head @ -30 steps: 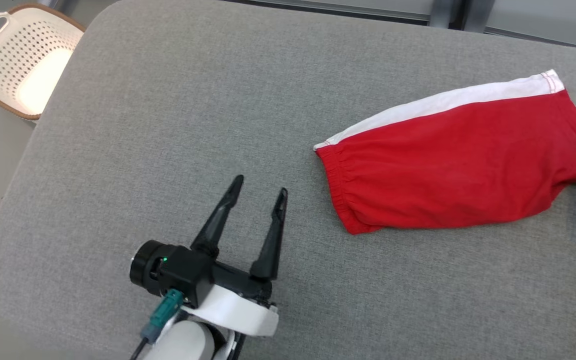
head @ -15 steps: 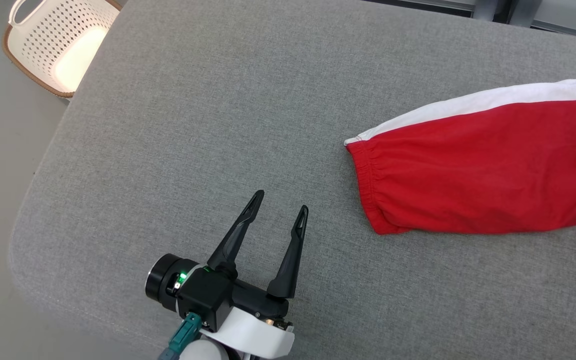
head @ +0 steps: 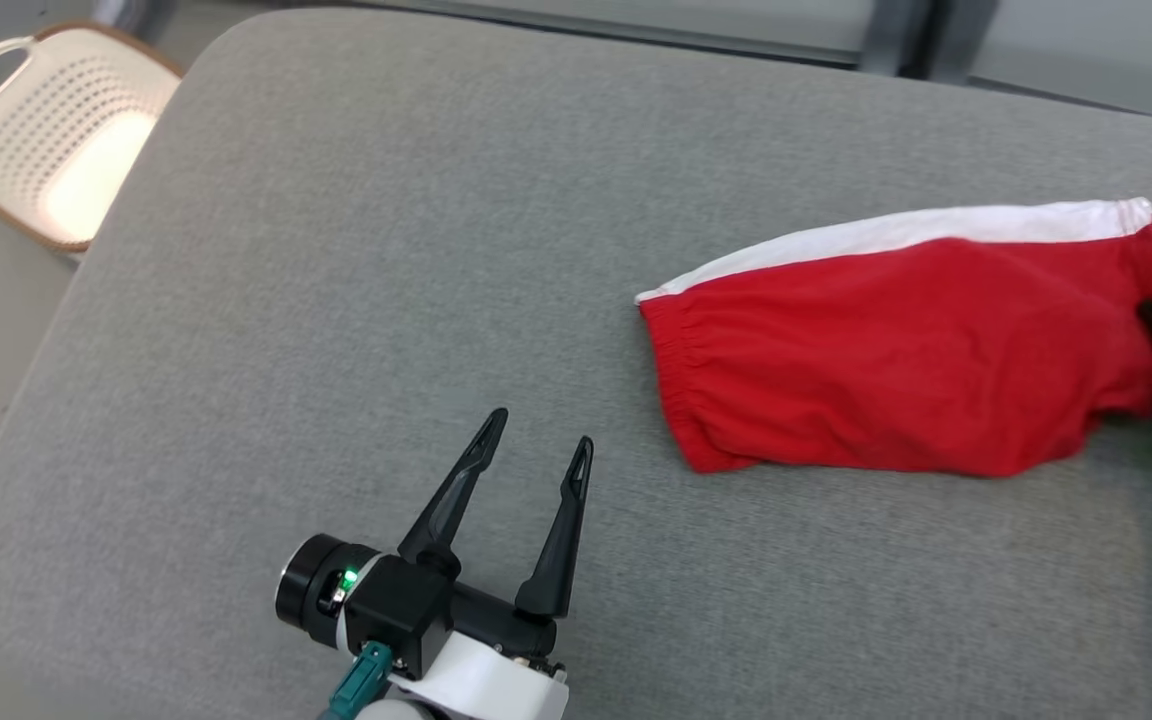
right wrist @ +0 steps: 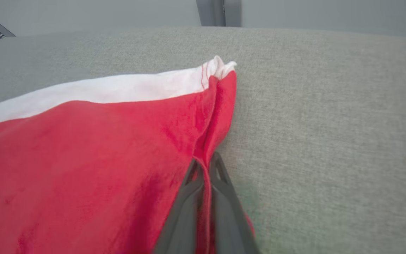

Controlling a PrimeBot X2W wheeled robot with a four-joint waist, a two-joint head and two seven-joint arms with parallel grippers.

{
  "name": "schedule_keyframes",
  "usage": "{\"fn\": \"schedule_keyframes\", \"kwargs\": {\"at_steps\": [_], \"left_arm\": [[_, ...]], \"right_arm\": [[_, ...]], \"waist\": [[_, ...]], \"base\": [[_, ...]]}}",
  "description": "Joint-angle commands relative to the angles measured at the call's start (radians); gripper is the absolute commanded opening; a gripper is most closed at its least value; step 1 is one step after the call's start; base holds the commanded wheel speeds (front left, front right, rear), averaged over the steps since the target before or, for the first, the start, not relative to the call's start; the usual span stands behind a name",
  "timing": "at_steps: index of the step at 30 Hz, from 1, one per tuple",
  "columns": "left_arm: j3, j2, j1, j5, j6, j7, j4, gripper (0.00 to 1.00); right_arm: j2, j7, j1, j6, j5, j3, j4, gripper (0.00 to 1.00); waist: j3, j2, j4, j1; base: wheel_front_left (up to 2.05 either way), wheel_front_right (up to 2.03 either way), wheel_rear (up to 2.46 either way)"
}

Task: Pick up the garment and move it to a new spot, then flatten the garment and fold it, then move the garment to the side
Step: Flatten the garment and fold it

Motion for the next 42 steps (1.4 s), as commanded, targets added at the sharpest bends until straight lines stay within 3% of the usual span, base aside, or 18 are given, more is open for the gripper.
{"fn": "schedule_keyframes", "kwargs": {"at_steps": [1,5,10,14,21,30,42], "left_arm": [[0.008,0.0,0.016,0.004,-0.005,-0.001,0.005,1.0],[0.011,-0.001,0.04,0.012,-0.016,-0.001,0.014,1.0],[0.008,-0.003,0.042,0.019,-0.023,-0.001,0.02,1.0],[0.001,-0.004,0.042,0.015,-0.028,-0.001,0.031,1.0],[-0.008,-0.007,0.027,0.011,-0.034,-0.001,0.051,1.0],[-0.02,-0.012,0.021,-0.004,-0.039,-0.001,0.058,1.0],[-0.054,-0.02,0.013,-0.022,-0.05,-0.001,0.113,1.0]], "right_arm": [[-0.018,-0.016,0.023,0.0,0.01,0.005,-0.023,0.0],[-0.068,-0.016,0.076,0.0,0.026,0.02,-0.077,0.0],[-0.127,0.005,0.097,0.0,0.005,0.027,-0.108,0.0],[-0.135,0.011,0.065,0.0,-0.027,0.032,-0.152,0.0],[-0.059,0.053,-0.011,0.0,-0.113,0.08,-0.245,0.0],[0.06,0.118,-0.075,0.0,-0.184,0.15,-0.287,0.0],[0.155,0.162,-0.05,0.0,-0.169,0.24,-0.341,0.0]], "waist": [[-0.041,-0.0001,-0.053,0.0],[-0.084,-0.0001,-0.127,0.0],[-0.099,-0.0001,-0.164,0.0],[-0.101,-0.0001,-0.178,0.0],[-0.114,-0.0001,-0.18,0.0],[-0.117,-0.0001,-0.122,0.0],[-0.112,-0.0001,-0.044,0.0]], "base": [[0.0,0.0,0.0],[0.0,0.0,0.0],[0.0,0.0,0.0],[0.0,0.0,0.0],[0.0,0.0,0.0],[0.0,0.0,0.0],[0.0,0.0,0.0]]}}
